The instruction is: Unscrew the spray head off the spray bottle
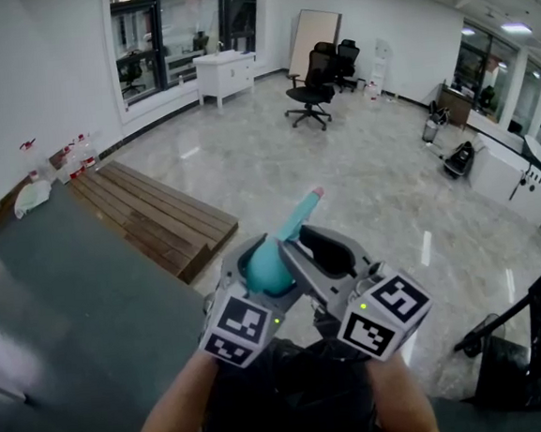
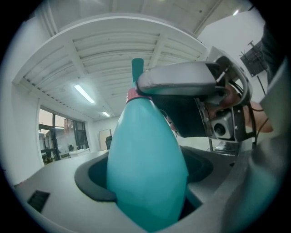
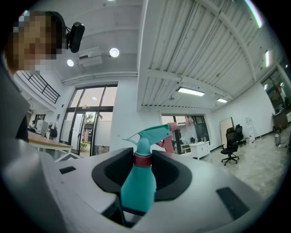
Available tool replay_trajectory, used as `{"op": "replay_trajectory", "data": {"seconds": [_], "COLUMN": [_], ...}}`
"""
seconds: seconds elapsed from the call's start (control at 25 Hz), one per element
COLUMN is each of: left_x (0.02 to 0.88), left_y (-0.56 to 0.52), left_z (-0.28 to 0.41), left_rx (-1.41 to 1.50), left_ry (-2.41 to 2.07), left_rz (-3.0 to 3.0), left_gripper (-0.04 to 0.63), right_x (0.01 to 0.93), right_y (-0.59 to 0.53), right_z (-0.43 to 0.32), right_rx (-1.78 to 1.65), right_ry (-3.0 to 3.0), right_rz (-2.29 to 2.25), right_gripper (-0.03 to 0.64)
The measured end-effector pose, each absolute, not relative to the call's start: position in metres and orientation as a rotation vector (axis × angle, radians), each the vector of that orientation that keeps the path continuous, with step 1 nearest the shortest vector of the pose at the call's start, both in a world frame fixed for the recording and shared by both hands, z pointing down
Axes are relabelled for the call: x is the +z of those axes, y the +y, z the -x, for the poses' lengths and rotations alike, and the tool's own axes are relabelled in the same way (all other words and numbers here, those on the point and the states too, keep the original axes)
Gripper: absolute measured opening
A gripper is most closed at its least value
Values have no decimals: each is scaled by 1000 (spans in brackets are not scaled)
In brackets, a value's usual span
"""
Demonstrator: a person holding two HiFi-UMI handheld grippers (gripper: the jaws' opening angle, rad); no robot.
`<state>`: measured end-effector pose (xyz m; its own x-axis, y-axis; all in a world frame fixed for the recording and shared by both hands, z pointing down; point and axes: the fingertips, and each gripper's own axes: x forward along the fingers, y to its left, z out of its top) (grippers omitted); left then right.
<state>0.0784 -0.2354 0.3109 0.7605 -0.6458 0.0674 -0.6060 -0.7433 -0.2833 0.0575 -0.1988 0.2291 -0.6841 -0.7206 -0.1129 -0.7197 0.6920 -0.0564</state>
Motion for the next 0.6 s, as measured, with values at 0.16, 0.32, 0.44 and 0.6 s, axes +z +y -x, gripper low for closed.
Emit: {"op": "replay_trajectory", "data": {"seconds": [0.16, 0.32, 0.44, 0.6], "left_x": [312, 314, 317, 316], "left_y": [-226, -221, -214, -206], "left_z": [-80, -79, -82, -83], "left_rx": [-231, -229, -228, -227], "left_ry": [895, 811, 743, 654], "left_rz": [2743, 2785, 2811, 2834], "left_gripper": [426, 426, 426, 426], "right_x": [230, 232, 235, 234], "right_y": [-193, -191, -187, -181], "right_z": [-58, -56, -59, -61], "right_rx": [-4, 1, -9, -14], "right_ry": [2799, 2832, 2845, 2874], "right_rz": [1127, 1080, 1036, 953], "right_gripper": [135, 133, 133, 132]}}
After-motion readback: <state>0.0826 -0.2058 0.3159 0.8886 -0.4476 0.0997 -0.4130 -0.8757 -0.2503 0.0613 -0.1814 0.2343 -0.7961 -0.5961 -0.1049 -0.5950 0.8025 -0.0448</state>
